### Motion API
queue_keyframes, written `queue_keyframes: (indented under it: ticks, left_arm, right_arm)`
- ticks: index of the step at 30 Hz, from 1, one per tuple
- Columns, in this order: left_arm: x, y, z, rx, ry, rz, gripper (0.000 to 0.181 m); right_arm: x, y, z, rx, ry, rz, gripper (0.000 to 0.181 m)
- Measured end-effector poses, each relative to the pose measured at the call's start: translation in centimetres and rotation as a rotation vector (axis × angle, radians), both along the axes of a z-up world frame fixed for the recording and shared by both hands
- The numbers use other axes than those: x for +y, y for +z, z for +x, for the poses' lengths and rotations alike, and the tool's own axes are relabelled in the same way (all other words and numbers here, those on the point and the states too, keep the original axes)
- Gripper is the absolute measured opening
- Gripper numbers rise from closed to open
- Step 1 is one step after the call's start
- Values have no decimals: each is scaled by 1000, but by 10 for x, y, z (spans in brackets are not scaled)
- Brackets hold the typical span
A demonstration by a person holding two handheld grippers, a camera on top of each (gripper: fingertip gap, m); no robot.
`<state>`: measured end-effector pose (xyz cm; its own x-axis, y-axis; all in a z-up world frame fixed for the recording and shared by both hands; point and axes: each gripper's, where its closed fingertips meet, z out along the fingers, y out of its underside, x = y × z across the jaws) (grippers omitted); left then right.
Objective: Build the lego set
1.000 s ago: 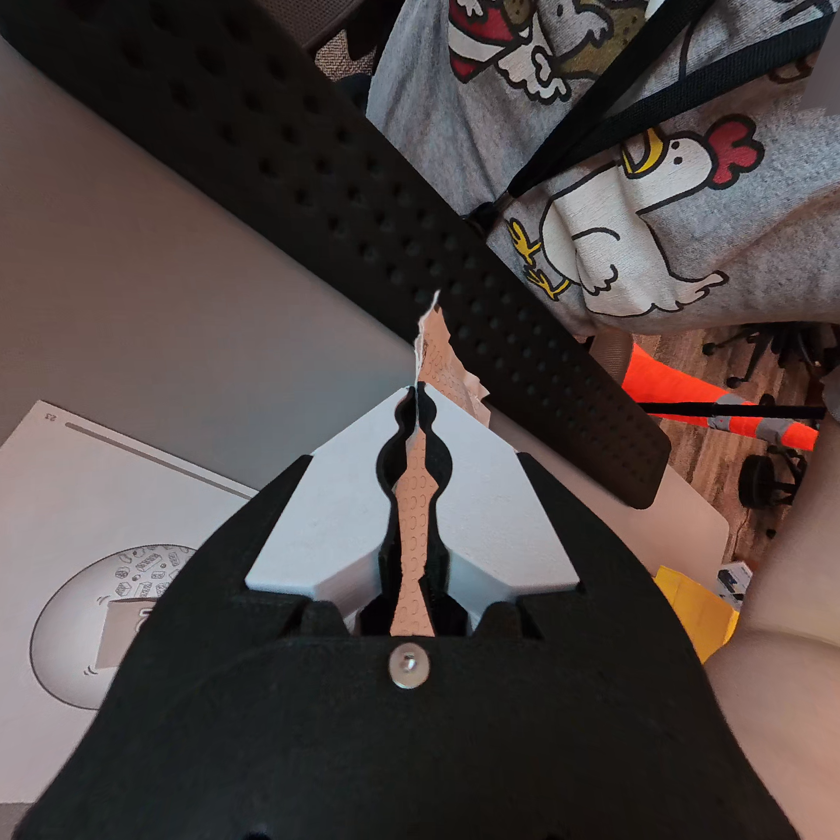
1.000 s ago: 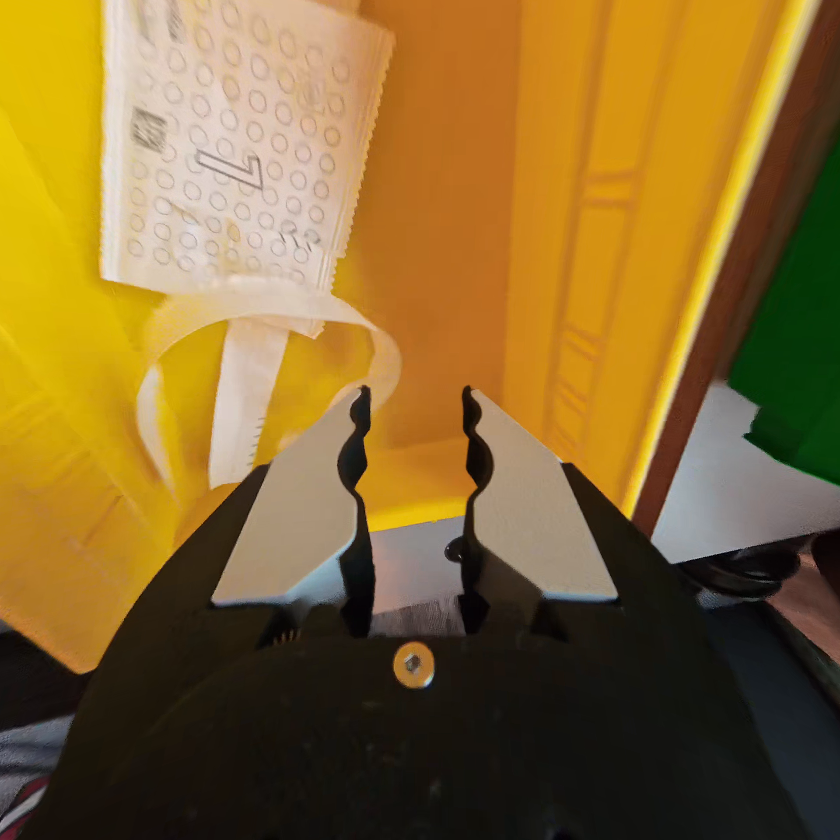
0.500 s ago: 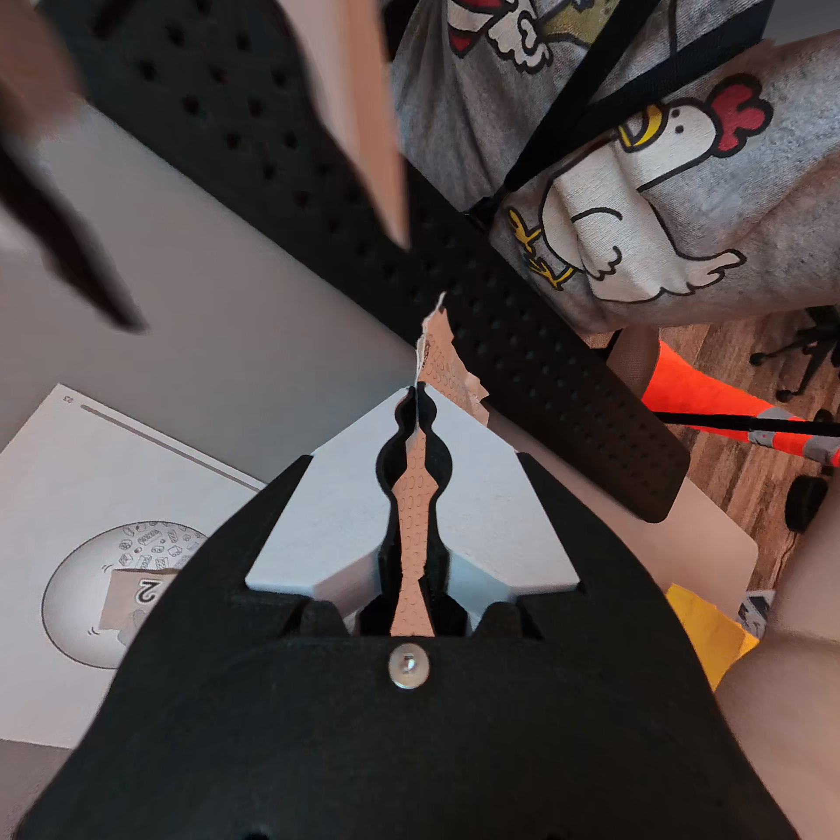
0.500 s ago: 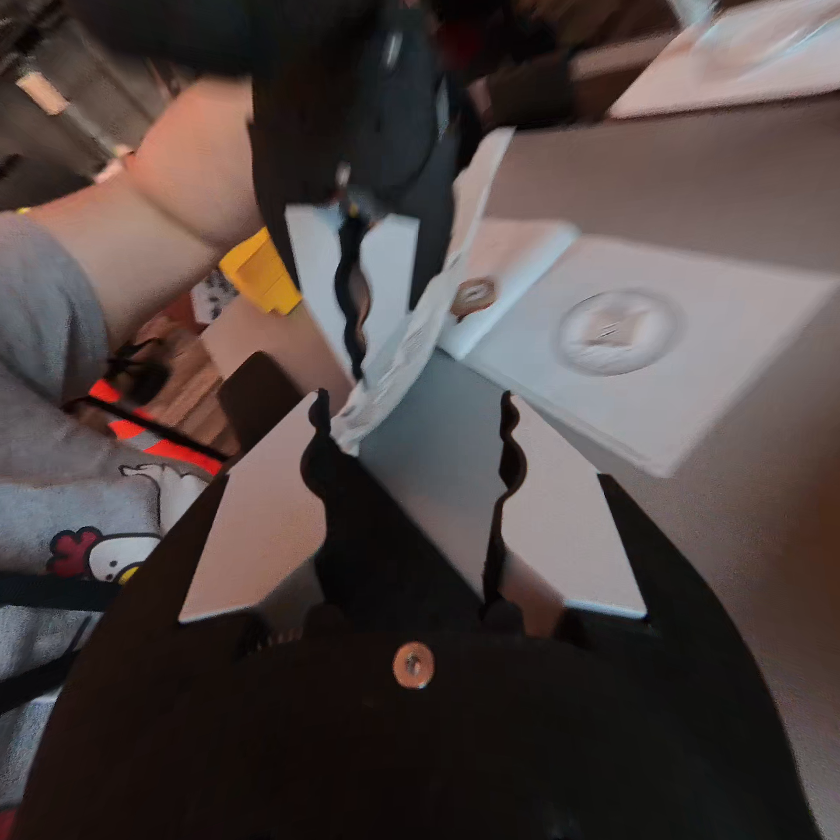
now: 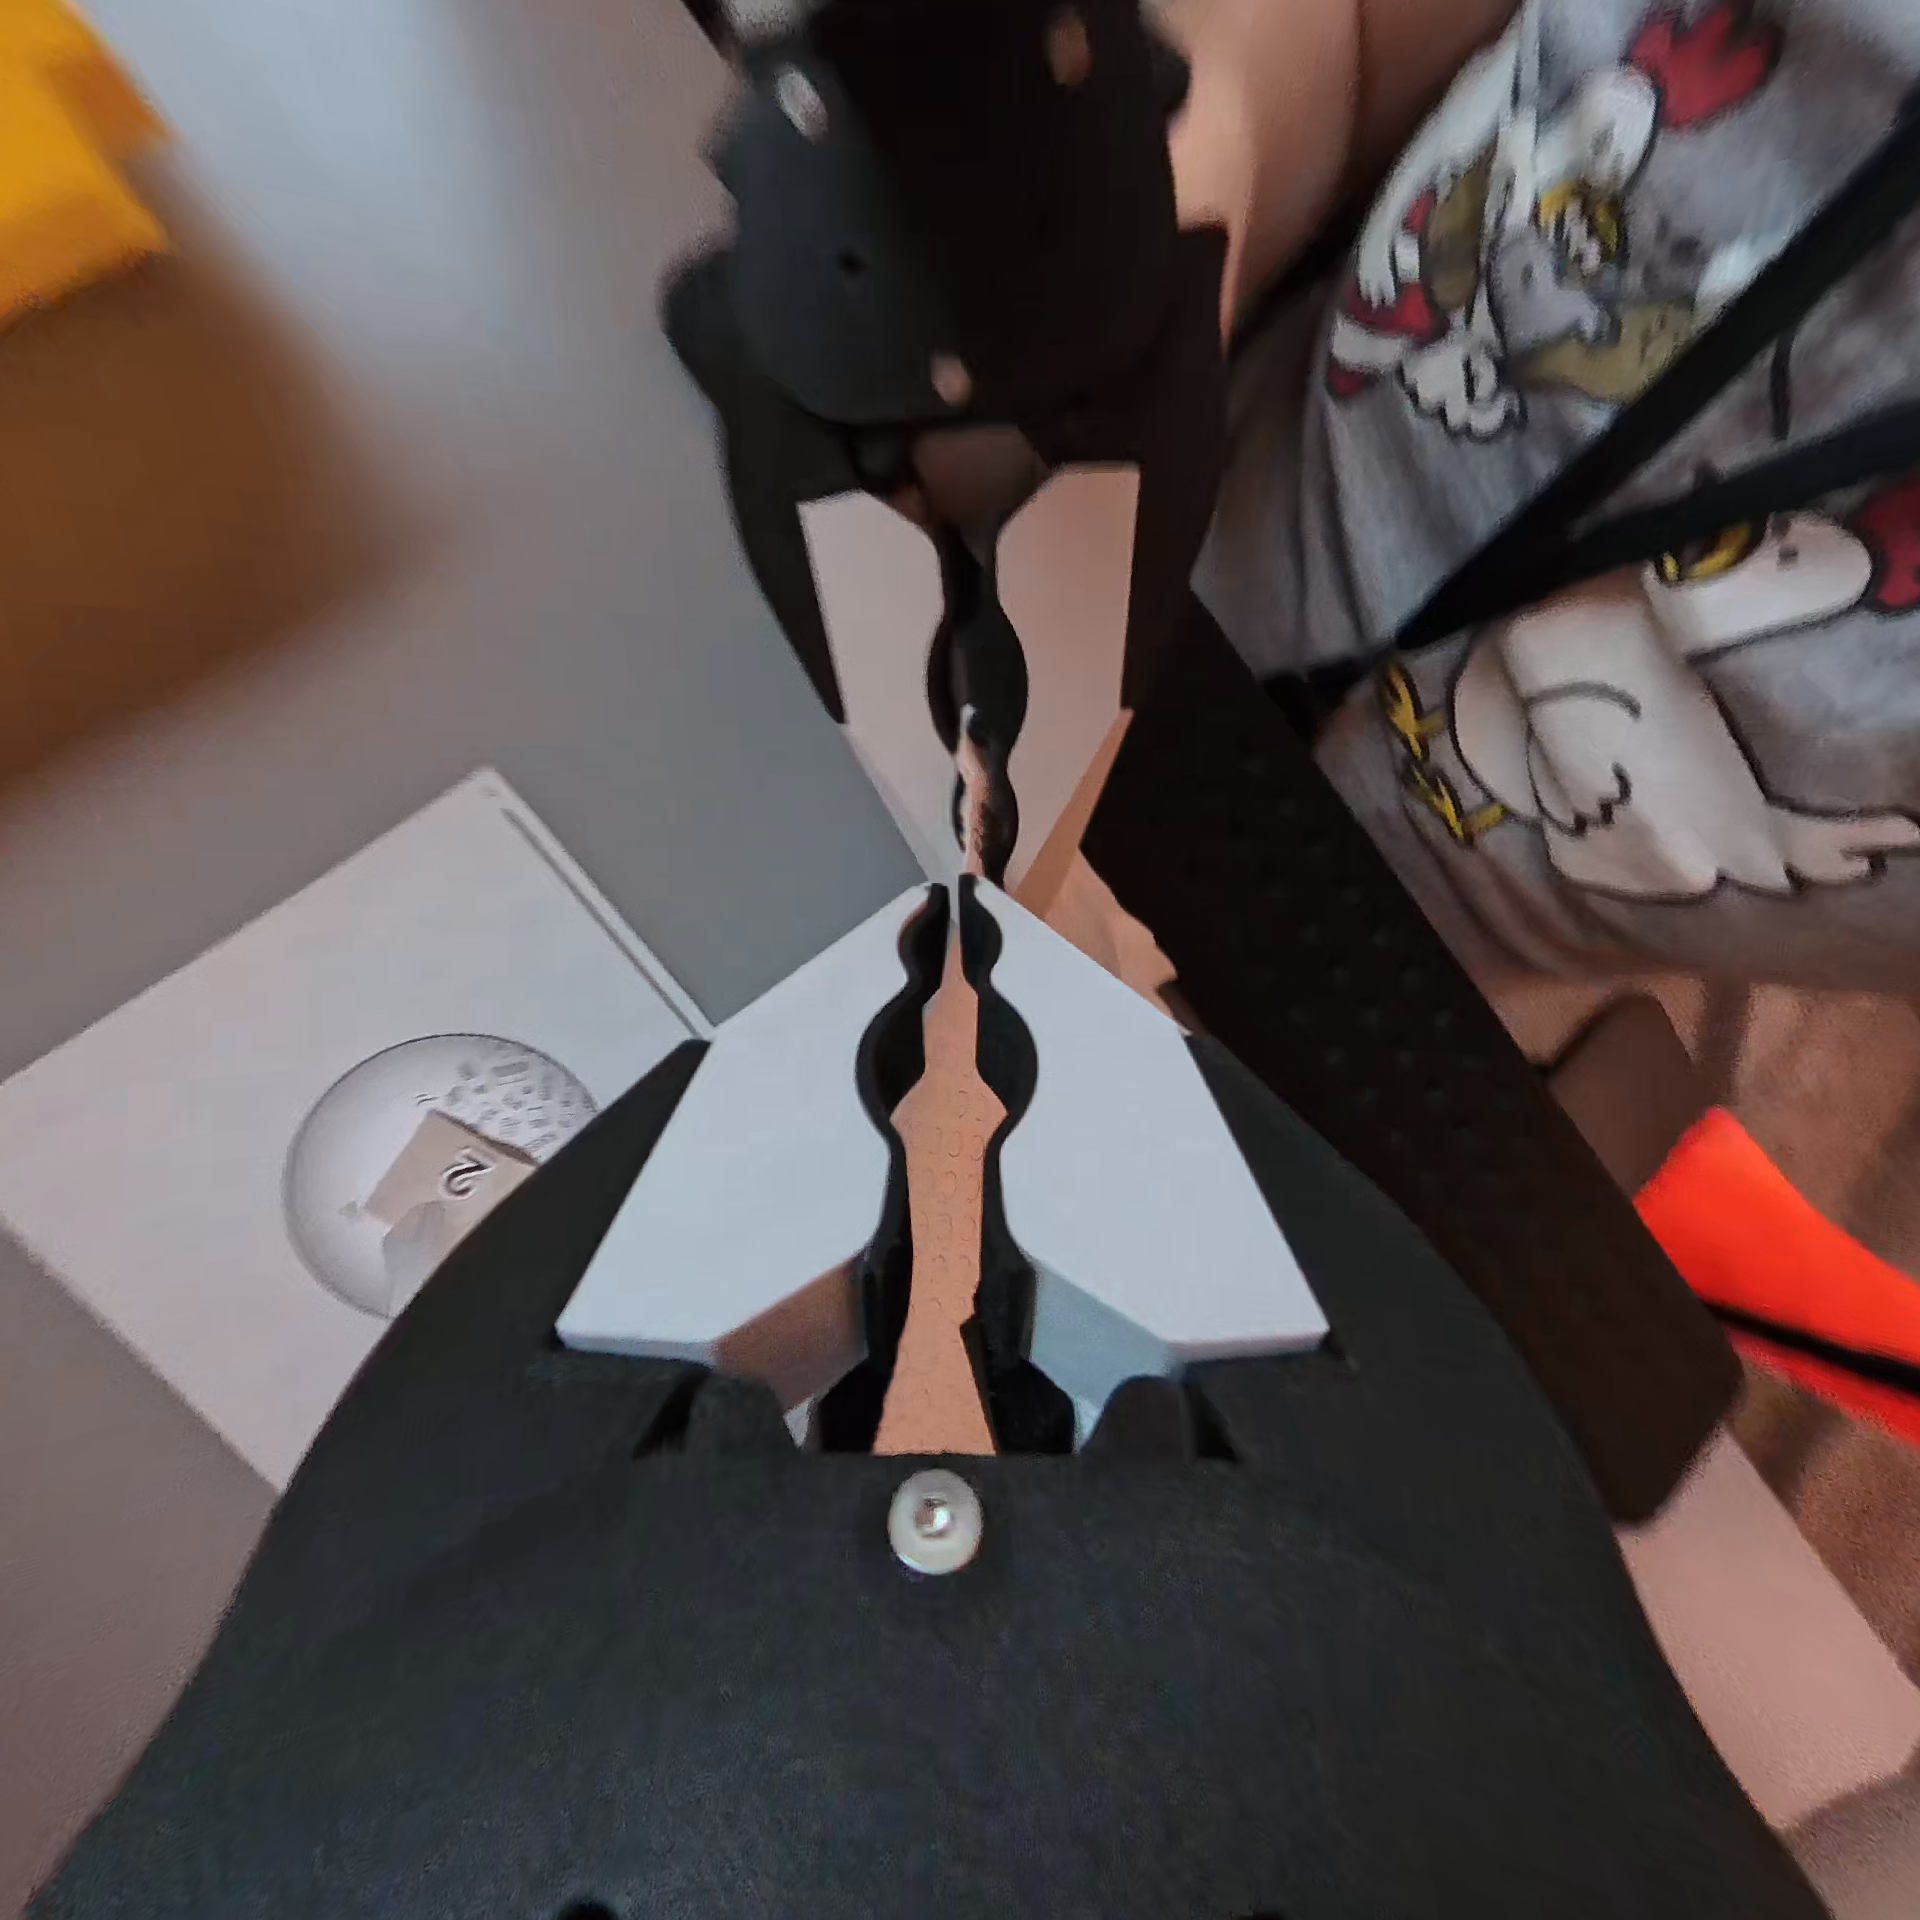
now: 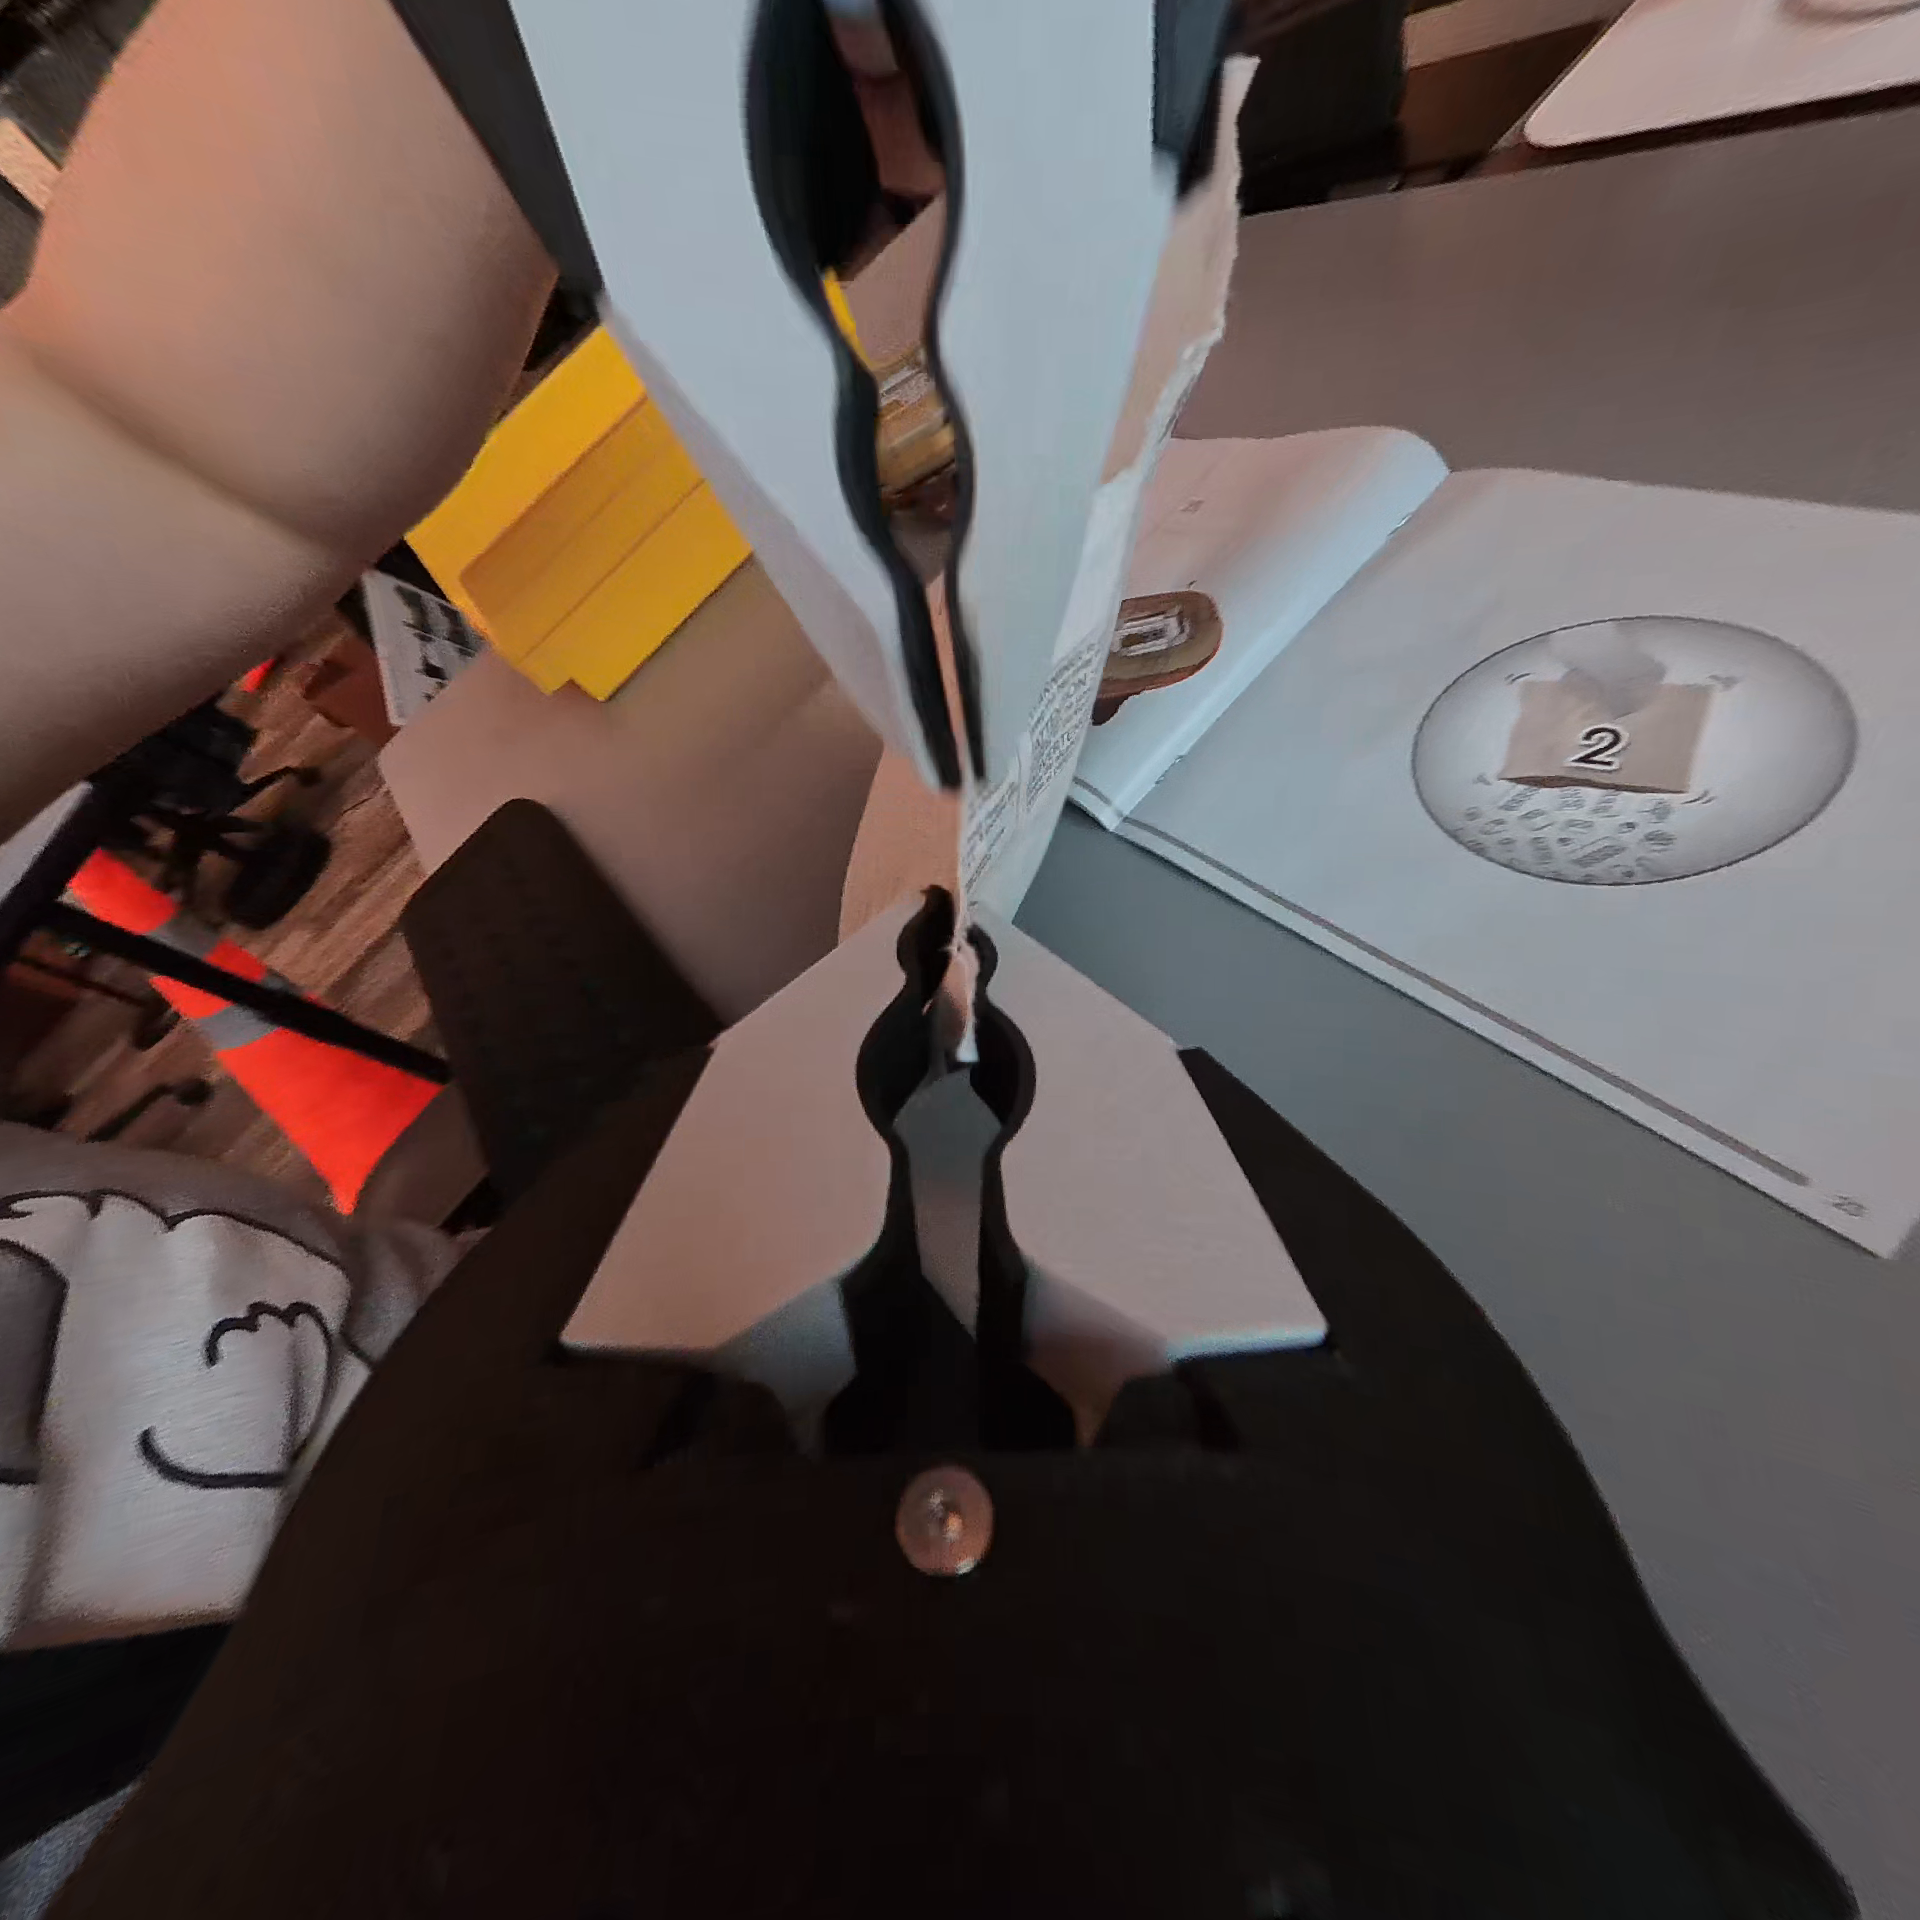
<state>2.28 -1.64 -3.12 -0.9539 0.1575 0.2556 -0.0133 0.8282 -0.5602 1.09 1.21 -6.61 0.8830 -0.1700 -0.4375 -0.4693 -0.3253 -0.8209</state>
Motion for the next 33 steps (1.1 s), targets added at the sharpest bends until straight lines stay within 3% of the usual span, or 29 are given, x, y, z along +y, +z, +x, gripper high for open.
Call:
queue_keyframes:
  ticks: [4,6,9,14,18,29,33]
  left_arm:
    - [19,63,8,-83,187,-342,13]
    - [42,76,8,-214,247,-419,27]
    - [71,65,6,-428,260,-340,37]
    - [92,47,2,-537,244,-150,32]
    - [108,35,-7,-429,260,-79,14]
    - [140,60,-30,-568,402,-258,17]
    - [143,38,-36,-426,378,-203,15]
  right_arm:
    - [2,1,-1,-80,-11,-23,0]
    - [3,4,-2,-132,0,-38,0]
    - [4,10,-1,-278,13,-97,0]
    - [13,31,2,-474,40,-136,0]
    - [16,36,5,-511,29,-166,0]
    - [17,36,3,-539,31,-185,0]
    - [17,36,-1,-542,35,-180,0]
